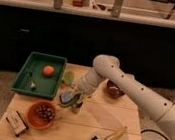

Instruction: Place pepper in metal cup

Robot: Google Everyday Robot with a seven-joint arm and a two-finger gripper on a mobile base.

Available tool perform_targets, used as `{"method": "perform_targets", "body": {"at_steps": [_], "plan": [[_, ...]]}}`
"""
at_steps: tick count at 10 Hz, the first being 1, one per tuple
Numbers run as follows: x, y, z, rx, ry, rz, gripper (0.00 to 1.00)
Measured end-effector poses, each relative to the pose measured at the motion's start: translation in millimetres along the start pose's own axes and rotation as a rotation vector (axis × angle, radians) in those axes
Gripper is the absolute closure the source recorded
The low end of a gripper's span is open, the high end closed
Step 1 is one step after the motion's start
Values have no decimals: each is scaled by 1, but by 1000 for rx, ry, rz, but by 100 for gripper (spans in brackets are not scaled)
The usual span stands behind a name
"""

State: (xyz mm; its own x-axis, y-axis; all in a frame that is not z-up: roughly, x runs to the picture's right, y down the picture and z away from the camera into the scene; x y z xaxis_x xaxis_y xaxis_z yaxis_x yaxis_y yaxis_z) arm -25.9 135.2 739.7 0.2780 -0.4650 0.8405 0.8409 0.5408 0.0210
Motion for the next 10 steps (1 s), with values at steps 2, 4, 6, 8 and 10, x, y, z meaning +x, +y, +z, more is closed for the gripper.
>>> {"method": "perform_targets", "body": {"at_steps": [2, 4, 6, 8, 10], "plan": [[2, -1, 3, -1, -3, 0, 20], [3, -2, 5, -2, -9, 0, 20], [5, -1, 6, 2, -16, -2, 20], [7, 0, 7, 4, -22, -3, 20], [10, 2, 7, 6, -28, -2, 20]]}}
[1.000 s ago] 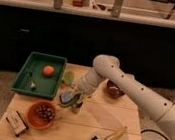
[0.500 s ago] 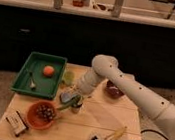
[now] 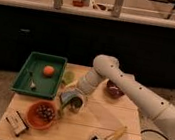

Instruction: Place pepper in metal cup

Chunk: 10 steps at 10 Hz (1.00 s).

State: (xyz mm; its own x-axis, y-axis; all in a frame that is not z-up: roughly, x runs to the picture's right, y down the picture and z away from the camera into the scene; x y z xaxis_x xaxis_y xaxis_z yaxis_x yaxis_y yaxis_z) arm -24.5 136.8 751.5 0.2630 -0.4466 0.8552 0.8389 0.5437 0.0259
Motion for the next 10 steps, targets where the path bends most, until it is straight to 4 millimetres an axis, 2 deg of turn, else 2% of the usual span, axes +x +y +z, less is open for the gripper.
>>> {"method": "perform_targets", "body": {"at_steps": [10], "plan": [[0, 6, -6, -5, -6, -11, 20]]}}
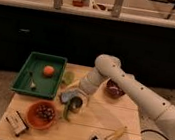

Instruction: Place pepper in metal cup

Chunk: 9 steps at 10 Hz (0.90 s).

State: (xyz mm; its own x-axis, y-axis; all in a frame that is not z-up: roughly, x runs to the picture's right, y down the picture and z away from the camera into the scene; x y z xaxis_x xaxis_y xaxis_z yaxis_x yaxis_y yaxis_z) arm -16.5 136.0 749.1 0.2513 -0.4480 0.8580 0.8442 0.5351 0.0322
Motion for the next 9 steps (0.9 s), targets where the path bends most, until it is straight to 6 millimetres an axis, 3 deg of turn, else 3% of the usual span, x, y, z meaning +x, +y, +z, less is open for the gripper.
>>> {"method": "perform_targets", "body": {"at_steps": [9], "plan": [[-3, 0, -3, -2, 0, -17, 20]]}}
